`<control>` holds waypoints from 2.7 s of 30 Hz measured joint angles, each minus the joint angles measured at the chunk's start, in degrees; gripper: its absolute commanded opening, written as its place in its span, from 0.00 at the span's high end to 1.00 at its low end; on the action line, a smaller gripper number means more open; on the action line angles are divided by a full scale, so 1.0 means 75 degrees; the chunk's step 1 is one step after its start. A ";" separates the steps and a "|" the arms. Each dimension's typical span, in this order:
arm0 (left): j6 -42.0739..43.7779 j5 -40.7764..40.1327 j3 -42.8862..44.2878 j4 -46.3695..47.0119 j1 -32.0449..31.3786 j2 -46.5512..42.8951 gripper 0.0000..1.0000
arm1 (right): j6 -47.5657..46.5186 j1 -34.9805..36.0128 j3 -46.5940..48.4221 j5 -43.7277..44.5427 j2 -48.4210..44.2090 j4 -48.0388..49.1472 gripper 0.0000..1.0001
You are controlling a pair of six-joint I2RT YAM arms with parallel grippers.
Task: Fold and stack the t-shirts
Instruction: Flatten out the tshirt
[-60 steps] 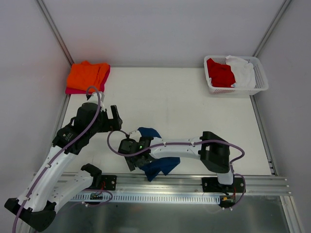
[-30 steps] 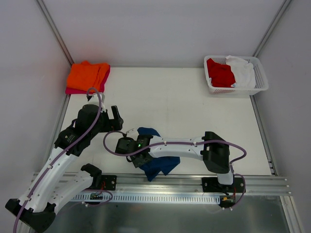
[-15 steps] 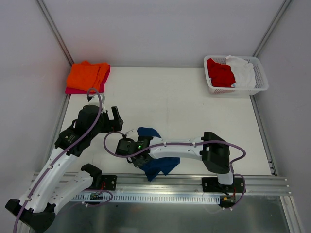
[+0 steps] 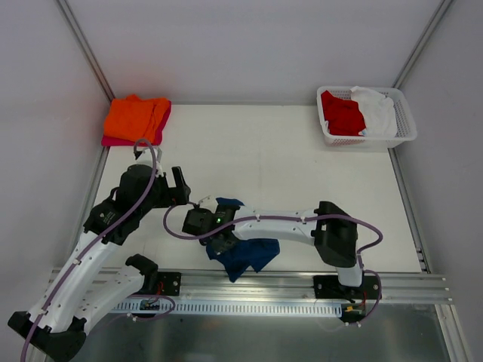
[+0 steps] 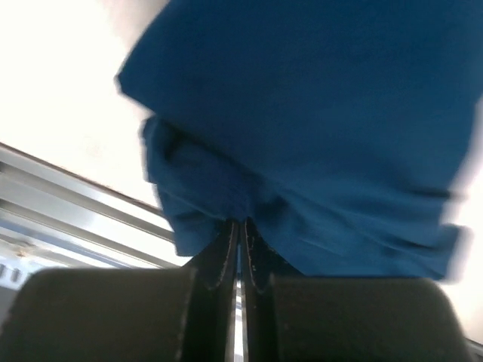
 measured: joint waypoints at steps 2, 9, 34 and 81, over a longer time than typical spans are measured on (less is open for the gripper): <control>-0.0003 0.0000 0.0000 0.0111 0.0003 -0.0085 0.01 | -0.0423 -0.0271 0.0536 0.0111 -0.0052 -0.0647 0.99; -0.0624 -0.0227 0.0440 0.2226 0.0061 -0.0408 0.01 | -0.2623 -0.1609 0.4648 -0.0035 0.0015 -0.3923 1.00; 0.0382 0.3681 0.0764 0.1804 -0.0009 0.0169 0.01 | -0.5671 -0.1183 0.7271 0.2480 -0.1486 -0.1306 1.00; -0.1148 0.2544 -0.0941 0.4013 -0.3217 0.0166 0.01 | -1.1724 -0.4459 0.5826 0.4433 -0.0831 0.5779 1.00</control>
